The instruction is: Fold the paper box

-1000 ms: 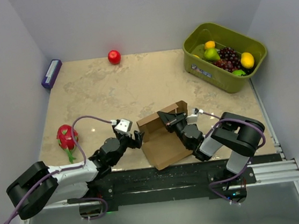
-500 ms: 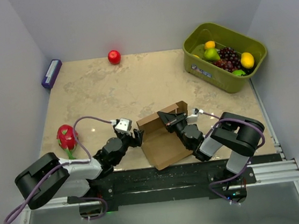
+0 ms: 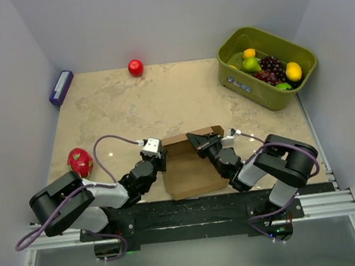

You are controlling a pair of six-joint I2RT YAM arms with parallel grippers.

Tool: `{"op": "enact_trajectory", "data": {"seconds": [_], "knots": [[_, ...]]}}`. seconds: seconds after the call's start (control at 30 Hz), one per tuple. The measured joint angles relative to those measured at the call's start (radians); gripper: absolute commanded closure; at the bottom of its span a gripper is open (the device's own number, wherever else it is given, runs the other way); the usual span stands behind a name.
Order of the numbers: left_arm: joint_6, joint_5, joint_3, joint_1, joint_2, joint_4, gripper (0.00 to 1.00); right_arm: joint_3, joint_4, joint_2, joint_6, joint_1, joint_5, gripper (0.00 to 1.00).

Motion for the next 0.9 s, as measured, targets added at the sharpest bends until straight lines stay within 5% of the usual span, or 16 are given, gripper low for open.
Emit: {"op": "enact_trajectory", "data": {"seconds": [0.07, 0.2, 0.3, 0.4, 0.6, 0.9], "knots": [[0.007, -0.021, 0.014, -0.003, 0.012, -0.005, 0.85, -0.001, -0.024, -0.027, -0.010, 0.003, -0.005, 0.95], [0.010, -0.066, 0.042, -0.003, 0.029, -0.031, 1.00, -0.002, -0.084, -0.105, -0.050, 0.012, -0.020, 0.64], [-0.004, -0.095, 0.068, -0.003, 0.029, -0.059, 1.00, -0.002, -0.143, -0.193, -0.096, 0.015, -0.020, 0.42], [-0.024, -0.099, 0.089, -0.002, 0.021, -0.106, 1.00, 0.009, -0.258, -0.319, -0.157, 0.014, -0.023, 0.32], [-0.063, -0.016, 0.151, 0.064, -0.046, -0.256, 1.00, 0.119, -0.634, -0.574, -0.313, 0.014, -0.055, 0.16], [-0.064, 0.223, 0.276, 0.220, -0.092, -0.637, 1.00, 0.386, -1.214, -0.935, -0.589, 0.014, -0.103, 0.11]]}}
